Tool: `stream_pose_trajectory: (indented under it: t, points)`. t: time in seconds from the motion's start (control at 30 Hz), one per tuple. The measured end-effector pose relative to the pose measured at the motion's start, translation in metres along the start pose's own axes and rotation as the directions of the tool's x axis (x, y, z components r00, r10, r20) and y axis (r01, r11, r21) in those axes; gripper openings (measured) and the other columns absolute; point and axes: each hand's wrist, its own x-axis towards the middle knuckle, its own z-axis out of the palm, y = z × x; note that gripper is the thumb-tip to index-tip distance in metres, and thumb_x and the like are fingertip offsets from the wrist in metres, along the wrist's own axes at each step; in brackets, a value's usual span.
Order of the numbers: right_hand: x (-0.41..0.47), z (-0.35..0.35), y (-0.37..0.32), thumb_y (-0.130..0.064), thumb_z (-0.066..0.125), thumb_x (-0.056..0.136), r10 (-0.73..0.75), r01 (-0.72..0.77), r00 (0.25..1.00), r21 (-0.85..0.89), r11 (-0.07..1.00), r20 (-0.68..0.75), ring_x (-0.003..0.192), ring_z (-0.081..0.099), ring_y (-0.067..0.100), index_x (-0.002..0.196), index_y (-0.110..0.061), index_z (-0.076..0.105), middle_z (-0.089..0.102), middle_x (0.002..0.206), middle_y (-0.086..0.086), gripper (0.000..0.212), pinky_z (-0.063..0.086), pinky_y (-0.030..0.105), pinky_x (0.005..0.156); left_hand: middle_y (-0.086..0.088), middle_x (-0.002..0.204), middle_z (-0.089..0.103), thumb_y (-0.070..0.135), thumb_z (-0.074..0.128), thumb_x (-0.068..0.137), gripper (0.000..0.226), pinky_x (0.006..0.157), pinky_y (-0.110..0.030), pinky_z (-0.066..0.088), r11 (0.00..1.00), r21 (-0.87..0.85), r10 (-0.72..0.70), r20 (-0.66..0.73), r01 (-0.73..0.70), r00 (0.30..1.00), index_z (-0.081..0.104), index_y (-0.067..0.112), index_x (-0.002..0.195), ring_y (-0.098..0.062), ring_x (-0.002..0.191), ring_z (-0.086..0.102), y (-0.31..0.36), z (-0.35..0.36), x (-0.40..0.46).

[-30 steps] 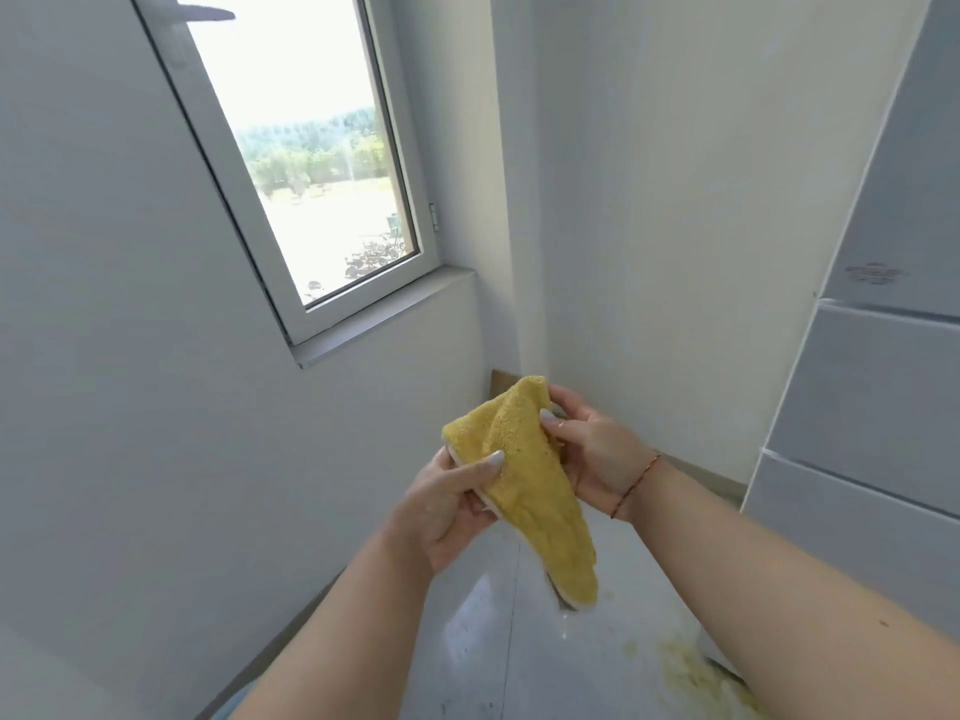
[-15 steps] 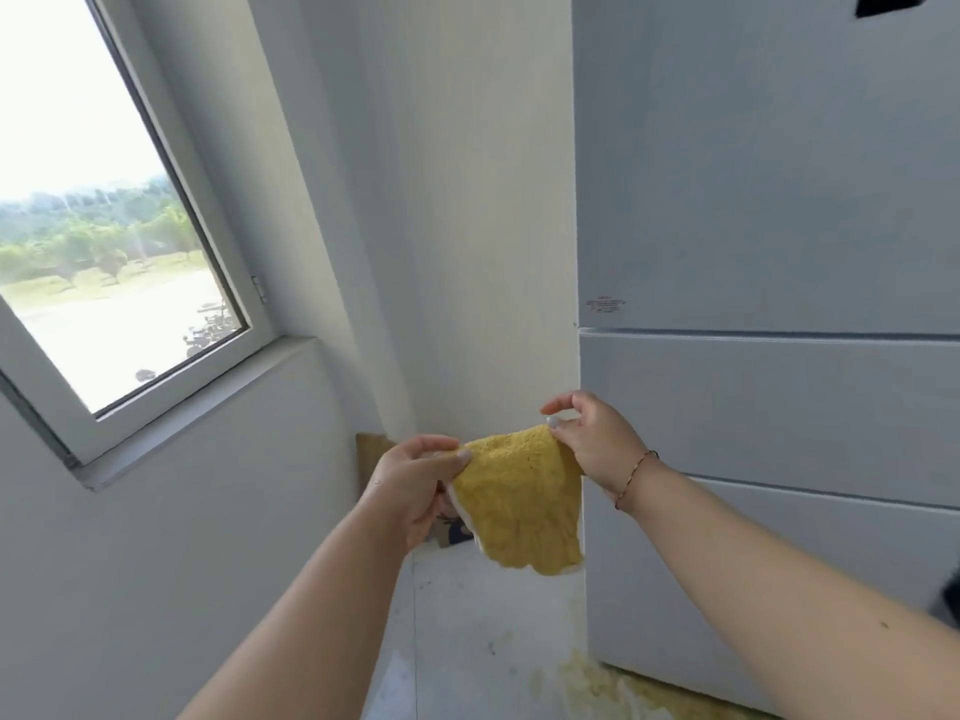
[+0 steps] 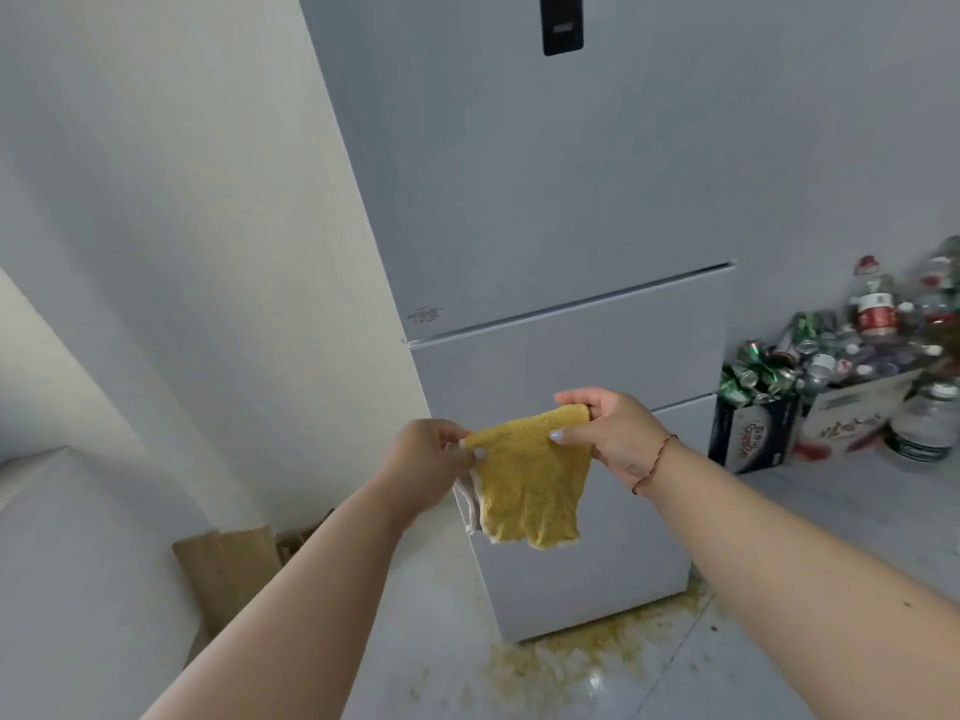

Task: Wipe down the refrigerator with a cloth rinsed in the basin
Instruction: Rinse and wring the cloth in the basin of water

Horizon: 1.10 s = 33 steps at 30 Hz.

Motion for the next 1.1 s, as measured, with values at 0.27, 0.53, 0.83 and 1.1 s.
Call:
stream_pose_trajectory:
  t: [0.27,0.53,0.83,1.1]
  points:
    - [-0.035,-0.100,0.002,-0.010,0.080,0.068,-0.091,-0.022,0.970,-0.454,0.891,-0.225,0.102,0.058,0.018,0.128,-0.019,0.052,0.059,0.110,0.000,0.067,0.048,0.029,0.082,0.003,0.072,0.057,0.028,0.052,0.095,0.015,0.058,-0.022,0.042,0.985,-0.111,0.152,0.157,-0.135,0.976,0.057,0.018,0.085,-0.011,0.066,0.052,0.078,0.088,0.017]
    - [-0.077,-0.256,0.008,-0.018,0.076,0.077,-0.047,-0.094,0.907,-0.311,0.946,-0.418,0.070,0.058,0.017,0.085,-0.005,0.066,0.063,0.075,0.002,0.018,0.046,0.025,0.064,-0.007,0.088,0.062,0.034,0.051,0.096,0.025,0.076,-0.039,0.051,0.941,-0.288,0.242,0.208,-0.177,0.948,0.058,0.010,0.098,-0.019,0.080,0.058,0.181,0.208,0.031]
    - [-0.093,-0.371,0.032,-0.007,0.064,0.088,0.238,-0.104,0.876,0.319,0.942,-0.419,0.063,0.064,0.018,0.084,-0.008,0.061,0.069,0.068,0.005,0.005,0.054,0.030,0.062,-0.013,0.106,0.068,0.026,0.063,0.091,0.026,0.082,-0.042,0.057,0.815,-0.565,0.093,0.352,0.132,0.931,0.058,0.011,0.112,-0.027,0.091,0.068,0.268,0.315,0.054]
    - [-0.044,-0.436,0.031,-0.024,0.053,0.096,0.148,-0.026,0.770,0.201,0.979,-0.621,0.074,0.059,0.017,0.090,-0.023,0.061,0.063,0.083,0.004,0.010,0.054,0.036,0.070,-0.012,0.106,0.069,-0.003,0.074,0.077,0.055,0.072,-0.040,0.059,0.774,-0.619,0.128,0.362,0.136,0.923,0.045,0.006,0.122,-0.026,0.090,0.070,0.298,0.362,0.106]
